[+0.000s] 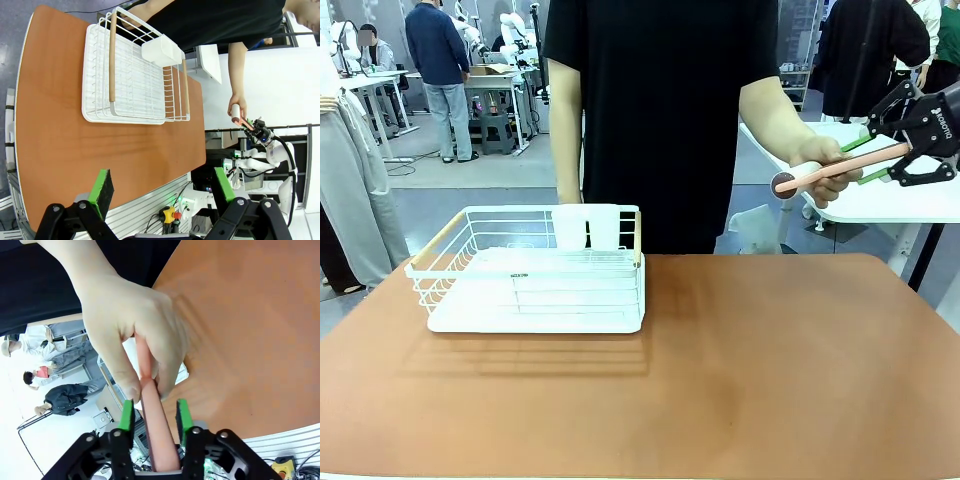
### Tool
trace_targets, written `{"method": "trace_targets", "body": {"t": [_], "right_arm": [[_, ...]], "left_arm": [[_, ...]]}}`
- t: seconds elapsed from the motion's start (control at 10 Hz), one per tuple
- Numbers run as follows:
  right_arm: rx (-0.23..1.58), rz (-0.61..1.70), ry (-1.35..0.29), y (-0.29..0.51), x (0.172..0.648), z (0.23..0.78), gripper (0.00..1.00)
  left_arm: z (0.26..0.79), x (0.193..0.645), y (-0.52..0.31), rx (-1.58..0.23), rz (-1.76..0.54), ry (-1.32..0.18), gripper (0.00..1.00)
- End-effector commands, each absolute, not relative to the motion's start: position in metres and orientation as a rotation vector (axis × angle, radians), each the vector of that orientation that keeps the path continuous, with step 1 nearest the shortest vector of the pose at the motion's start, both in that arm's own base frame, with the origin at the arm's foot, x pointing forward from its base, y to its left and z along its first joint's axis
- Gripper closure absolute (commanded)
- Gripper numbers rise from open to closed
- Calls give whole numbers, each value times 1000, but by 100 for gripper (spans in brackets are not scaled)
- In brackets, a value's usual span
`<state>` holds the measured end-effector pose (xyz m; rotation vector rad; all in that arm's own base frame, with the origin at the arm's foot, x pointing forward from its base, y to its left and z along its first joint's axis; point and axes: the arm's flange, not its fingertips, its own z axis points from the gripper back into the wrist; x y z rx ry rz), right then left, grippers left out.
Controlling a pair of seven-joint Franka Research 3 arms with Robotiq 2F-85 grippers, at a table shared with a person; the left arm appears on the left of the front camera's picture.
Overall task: Clean the table.
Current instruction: Pick up the Lint Roller when the human hands it over, then clean the table with the Lint Roller when the human lifts the Dish drying rack.
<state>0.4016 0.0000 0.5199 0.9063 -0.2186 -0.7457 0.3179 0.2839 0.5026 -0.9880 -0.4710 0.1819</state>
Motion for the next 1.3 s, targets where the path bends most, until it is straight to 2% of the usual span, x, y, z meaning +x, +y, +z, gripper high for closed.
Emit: {"method": "trace_targets", "body": {"t": [0.0,0.1,0.2,1.2], "right_arm": [[940,-752,-258,3,398,516,98],[939,-752,-262,2,398,516,82],[939,-752,-264,2,398,517,100],[917,-760,-238,-2,402,522,98]], "left_arm": [[504,317,286,-1010,159,-492,0],[504,317,286,-1010,159,-492,0],[504,317,286,-1010,159,-492,0],[504,317,286,-1010,159,-492,0]]}}
